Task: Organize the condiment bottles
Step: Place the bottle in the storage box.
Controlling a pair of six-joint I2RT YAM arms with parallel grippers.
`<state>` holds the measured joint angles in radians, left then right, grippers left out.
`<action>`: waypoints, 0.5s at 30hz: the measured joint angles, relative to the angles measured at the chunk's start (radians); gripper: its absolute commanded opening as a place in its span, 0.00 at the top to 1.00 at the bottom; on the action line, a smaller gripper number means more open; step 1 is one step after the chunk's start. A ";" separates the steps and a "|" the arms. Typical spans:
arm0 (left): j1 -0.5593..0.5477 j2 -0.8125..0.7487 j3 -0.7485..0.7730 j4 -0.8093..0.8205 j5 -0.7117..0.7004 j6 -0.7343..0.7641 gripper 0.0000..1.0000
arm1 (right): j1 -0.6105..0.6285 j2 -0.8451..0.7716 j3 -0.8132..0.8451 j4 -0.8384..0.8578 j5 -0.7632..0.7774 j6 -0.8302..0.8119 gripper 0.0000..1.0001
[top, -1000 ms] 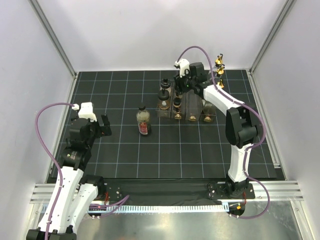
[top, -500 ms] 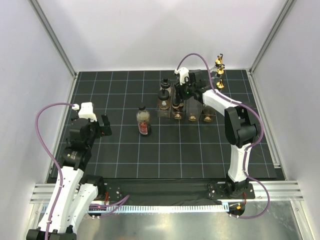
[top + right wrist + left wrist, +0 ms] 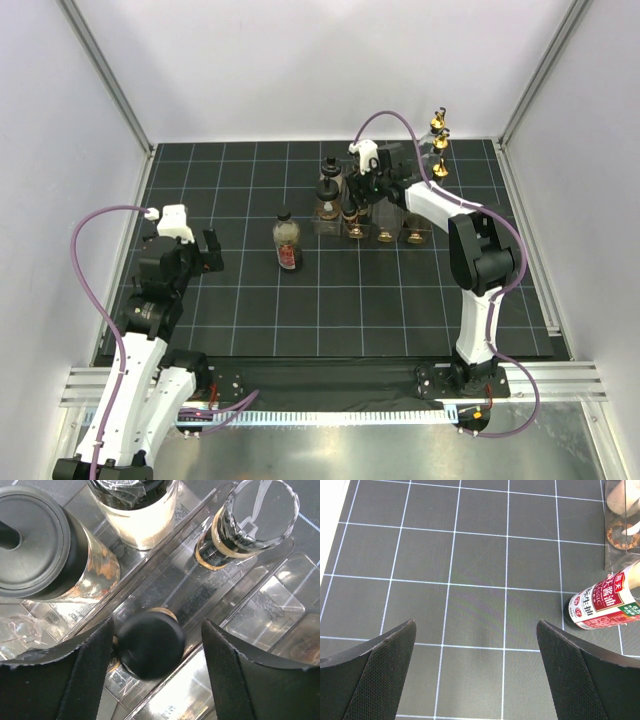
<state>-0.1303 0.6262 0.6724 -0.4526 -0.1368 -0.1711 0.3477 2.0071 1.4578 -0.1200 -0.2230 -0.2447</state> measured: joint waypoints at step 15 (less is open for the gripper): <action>0.000 0.000 0.000 0.000 0.007 0.000 0.00 | 0.000 -0.133 -0.007 -0.005 -0.011 -0.010 0.11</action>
<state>-0.1303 0.6258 0.6724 -0.4522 -0.1295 -0.1711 0.3477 1.8744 1.4506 -0.1253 -0.2340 -0.2543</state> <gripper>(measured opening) 0.996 0.883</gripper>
